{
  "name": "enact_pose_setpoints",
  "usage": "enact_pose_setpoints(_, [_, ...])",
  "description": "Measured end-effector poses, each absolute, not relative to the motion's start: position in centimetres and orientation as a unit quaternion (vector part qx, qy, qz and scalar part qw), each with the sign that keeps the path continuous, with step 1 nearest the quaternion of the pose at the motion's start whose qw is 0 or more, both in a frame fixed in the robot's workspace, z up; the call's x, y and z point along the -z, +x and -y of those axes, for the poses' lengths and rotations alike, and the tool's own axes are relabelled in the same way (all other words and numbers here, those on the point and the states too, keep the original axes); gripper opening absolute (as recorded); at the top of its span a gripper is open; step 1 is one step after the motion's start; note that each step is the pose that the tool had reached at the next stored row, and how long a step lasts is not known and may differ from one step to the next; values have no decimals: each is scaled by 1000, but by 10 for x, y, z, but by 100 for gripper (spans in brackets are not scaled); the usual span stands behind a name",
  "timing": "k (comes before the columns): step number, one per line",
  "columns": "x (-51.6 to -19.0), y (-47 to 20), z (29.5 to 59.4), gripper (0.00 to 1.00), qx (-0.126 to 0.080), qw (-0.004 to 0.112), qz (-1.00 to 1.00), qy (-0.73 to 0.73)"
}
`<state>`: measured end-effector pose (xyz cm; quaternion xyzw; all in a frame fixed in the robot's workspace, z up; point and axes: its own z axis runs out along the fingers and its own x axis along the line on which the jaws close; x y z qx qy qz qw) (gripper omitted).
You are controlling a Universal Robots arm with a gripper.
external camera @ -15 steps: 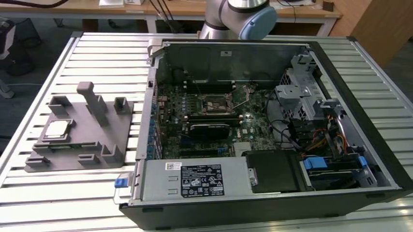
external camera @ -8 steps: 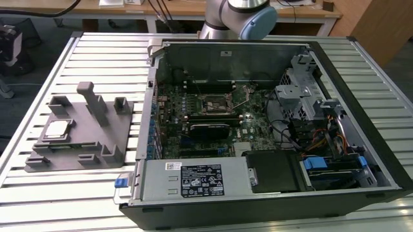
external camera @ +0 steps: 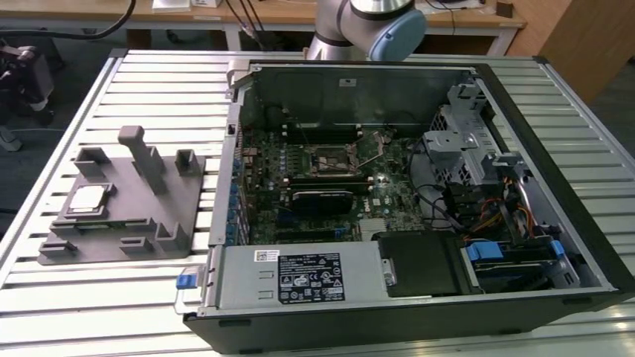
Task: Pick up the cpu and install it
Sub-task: 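Pick up the cpu and move it towards the insertion slot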
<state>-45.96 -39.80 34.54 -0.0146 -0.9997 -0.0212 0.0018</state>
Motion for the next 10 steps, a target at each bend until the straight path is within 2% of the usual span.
enact_pose_setpoints(1, [-344,-460,398,53,21,2,1000,-15])
enact_pose_setpoints(4, [-338,-460,398,70,21,2,1000,-14])
enact_pose_setpoints(5, [-336,-460,398,70,21,2,1000,-14])
enact_pose_setpoints(6, [-335,-460,398,76,21,2,1000,-13])
enact_pose_setpoints(8, [-331,-460,398,76,21,2,1000,-12])
enact_pose_setpoints(9, [-329,-460,398,82,21,2,1000,-11])
enact_pose_setpoints(10, [-327,-460,398,82,21,2,1000,-11])
